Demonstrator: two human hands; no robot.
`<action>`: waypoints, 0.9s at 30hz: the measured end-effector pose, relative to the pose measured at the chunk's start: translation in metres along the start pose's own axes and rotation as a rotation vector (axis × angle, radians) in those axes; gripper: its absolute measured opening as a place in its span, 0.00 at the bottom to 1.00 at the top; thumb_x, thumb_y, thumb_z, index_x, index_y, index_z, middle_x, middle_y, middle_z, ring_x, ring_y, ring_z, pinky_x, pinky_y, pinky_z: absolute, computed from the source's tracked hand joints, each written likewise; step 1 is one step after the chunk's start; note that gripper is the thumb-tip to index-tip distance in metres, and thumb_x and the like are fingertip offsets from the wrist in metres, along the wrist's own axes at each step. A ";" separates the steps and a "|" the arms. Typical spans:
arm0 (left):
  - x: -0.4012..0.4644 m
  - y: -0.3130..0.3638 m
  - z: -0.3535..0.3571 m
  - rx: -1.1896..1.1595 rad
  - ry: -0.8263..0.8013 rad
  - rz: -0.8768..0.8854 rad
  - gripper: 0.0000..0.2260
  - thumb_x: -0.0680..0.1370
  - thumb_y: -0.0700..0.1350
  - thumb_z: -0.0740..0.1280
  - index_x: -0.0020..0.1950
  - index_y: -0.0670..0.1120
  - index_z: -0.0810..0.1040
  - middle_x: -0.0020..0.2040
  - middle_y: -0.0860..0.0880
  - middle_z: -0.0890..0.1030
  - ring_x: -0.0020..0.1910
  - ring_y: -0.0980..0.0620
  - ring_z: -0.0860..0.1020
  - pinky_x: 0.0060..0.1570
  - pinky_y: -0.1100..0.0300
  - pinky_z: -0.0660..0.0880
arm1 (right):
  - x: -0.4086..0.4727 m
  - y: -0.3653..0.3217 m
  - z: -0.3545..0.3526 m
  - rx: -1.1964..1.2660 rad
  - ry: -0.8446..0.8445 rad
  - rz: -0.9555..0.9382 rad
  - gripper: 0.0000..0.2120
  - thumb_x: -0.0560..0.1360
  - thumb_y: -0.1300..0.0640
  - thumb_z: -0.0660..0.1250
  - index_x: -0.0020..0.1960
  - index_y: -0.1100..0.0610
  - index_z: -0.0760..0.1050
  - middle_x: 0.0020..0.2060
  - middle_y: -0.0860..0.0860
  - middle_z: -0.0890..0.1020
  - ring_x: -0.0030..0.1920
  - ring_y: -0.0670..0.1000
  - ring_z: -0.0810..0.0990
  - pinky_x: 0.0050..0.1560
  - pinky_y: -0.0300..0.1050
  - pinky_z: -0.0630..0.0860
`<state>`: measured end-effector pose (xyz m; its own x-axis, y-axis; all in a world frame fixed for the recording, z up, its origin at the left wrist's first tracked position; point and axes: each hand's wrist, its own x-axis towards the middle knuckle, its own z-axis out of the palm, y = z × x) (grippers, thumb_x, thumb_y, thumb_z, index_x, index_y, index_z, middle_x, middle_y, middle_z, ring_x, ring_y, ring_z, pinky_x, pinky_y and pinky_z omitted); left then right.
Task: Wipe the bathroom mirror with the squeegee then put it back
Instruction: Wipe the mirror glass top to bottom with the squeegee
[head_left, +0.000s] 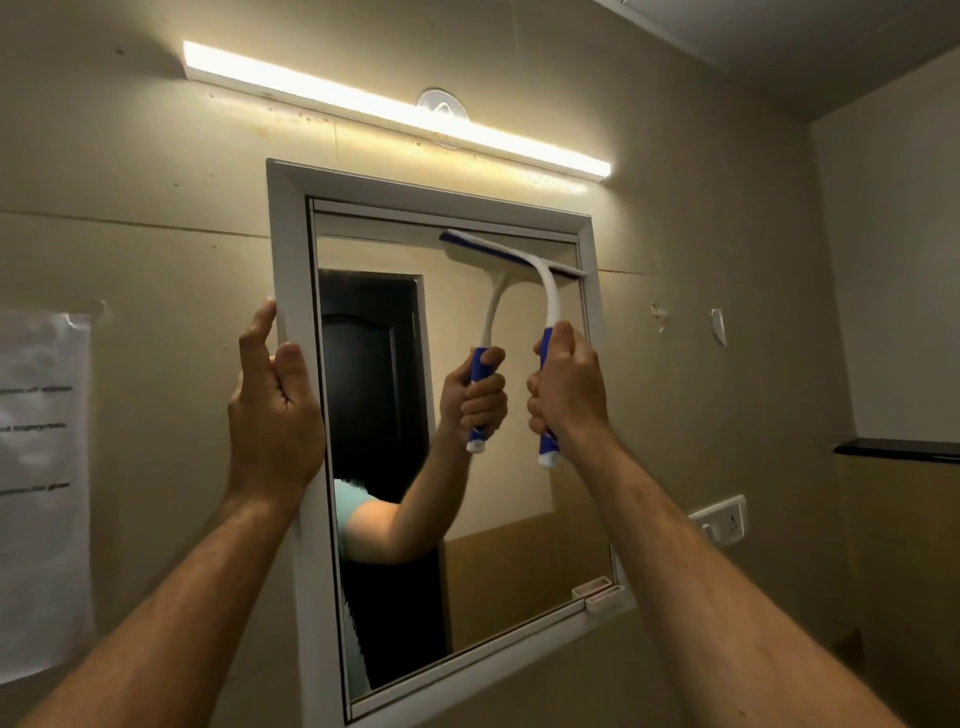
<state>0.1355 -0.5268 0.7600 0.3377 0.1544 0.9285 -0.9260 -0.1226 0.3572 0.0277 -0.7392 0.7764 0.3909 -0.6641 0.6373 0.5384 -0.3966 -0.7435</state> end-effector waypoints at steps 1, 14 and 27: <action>0.000 -0.001 0.000 0.002 0.000 0.001 0.19 0.84 0.52 0.50 0.75 0.59 0.56 0.60 0.33 0.76 0.48 0.39 0.79 0.44 0.55 0.70 | -0.007 0.007 0.001 0.010 -0.014 0.020 0.20 0.81 0.41 0.48 0.52 0.54 0.70 0.31 0.52 0.70 0.26 0.47 0.67 0.25 0.41 0.66; -0.002 0.008 -0.003 0.082 -0.007 -0.036 0.20 0.84 0.52 0.51 0.76 0.56 0.57 0.61 0.36 0.77 0.51 0.39 0.78 0.47 0.50 0.71 | -0.012 -0.009 -0.013 0.024 -0.042 0.071 0.21 0.81 0.41 0.48 0.54 0.56 0.70 0.29 0.50 0.69 0.24 0.47 0.66 0.22 0.38 0.65; -0.006 0.002 -0.001 0.070 0.016 -0.189 0.24 0.82 0.59 0.52 0.71 0.45 0.66 0.40 0.48 0.75 0.38 0.50 0.75 0.31 0.65 0.63 | -0.042 0.036 -0.044 -0.129 -0.047 0.009 0.19 0.82 0.43 0.47 0.46 0.53 0.70 0.29 0.51 0.68 0.27 0.49 0.66 0.27 0.41 0.66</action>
<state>0.1313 -0.5268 0.7555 0.5014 0.1970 0.8425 -0.8320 -0.1572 0.5320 -0.0019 -0.7540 0.7140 0.4317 -0.6389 0.6368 0.4350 -0.4710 -0.7674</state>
